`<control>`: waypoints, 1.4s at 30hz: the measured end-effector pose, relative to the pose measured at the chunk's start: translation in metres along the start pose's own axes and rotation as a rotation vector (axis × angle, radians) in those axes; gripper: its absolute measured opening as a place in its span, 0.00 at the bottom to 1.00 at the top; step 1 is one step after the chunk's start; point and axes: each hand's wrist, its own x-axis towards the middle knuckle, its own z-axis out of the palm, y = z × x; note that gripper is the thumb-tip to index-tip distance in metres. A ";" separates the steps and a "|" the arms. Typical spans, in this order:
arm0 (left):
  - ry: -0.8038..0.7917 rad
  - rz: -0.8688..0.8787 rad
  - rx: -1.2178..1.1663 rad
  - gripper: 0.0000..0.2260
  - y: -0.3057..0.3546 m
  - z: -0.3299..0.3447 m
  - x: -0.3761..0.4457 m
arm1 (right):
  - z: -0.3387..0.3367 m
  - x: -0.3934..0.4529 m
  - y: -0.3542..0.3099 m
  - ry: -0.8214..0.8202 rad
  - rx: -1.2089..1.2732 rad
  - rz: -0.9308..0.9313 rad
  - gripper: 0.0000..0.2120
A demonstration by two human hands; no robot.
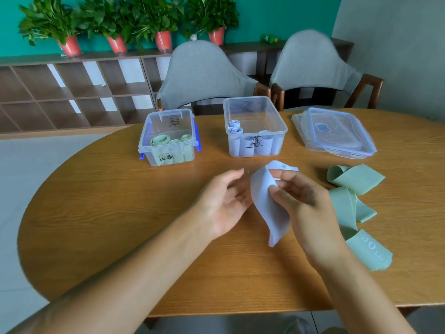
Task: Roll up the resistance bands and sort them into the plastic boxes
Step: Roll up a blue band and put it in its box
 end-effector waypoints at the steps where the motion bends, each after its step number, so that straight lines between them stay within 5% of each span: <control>1: -0.015 0.013 -0.004 0.13 0.003 -0.001 -0.001 | 0.001 -0.002 0.000 -0.020 0.020 0.011 0.10; 18: 0.001 0.346 0.289 0.14 0.058 -0.033 0.009 | 0.025 -0.019 0.015 -0.178 0.094 0.118 0.09; 23: 0.029 0.321 0.494 0.12 0.060 -0.044 0.023 | 0.031 -0.025 0.019 -0.220 0.078 0.164 0.13; 29: 0.003 0.337 0.752 0.09 0.065 -0.052 0.038 | 0.036 -0.031 0.020 -0.296 -0.154 0.143 0.20; 42: 0.117 0.472 1.285 0.20 0.070 -0.067 0.061 | 0.035 -0.035 0.014 -0.363 -0.429 0.158 0.25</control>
